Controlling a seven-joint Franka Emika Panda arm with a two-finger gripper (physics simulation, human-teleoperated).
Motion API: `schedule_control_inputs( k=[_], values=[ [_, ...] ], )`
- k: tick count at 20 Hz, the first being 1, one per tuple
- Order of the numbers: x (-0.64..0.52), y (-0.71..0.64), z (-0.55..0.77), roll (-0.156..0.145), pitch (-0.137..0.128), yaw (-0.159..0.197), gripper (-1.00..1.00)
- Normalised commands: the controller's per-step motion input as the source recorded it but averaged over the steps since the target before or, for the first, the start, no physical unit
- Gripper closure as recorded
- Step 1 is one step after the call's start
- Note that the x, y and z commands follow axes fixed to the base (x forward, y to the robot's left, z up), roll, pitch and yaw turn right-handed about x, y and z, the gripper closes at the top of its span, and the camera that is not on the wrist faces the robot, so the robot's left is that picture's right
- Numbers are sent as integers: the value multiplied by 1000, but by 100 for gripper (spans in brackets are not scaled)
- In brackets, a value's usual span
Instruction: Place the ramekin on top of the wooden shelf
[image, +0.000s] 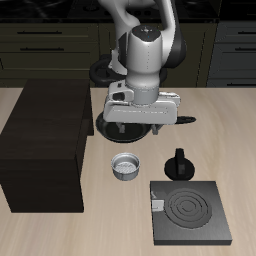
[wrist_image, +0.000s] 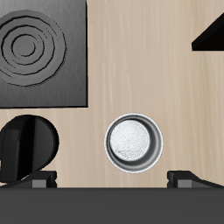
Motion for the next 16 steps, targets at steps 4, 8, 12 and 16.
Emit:
schedule_control_inputs(
  k=[4, 8, 12, 16],
  values=[
    [3, 6, -233, 2, 20, 5, -100],
    [-20, 81, -341, 19, 32, -9, -100],
    [-4, 73, -278, -10, 24, 16, -100],
    [41, -40, -329, 1, 32, -17, -100]
  ],
)
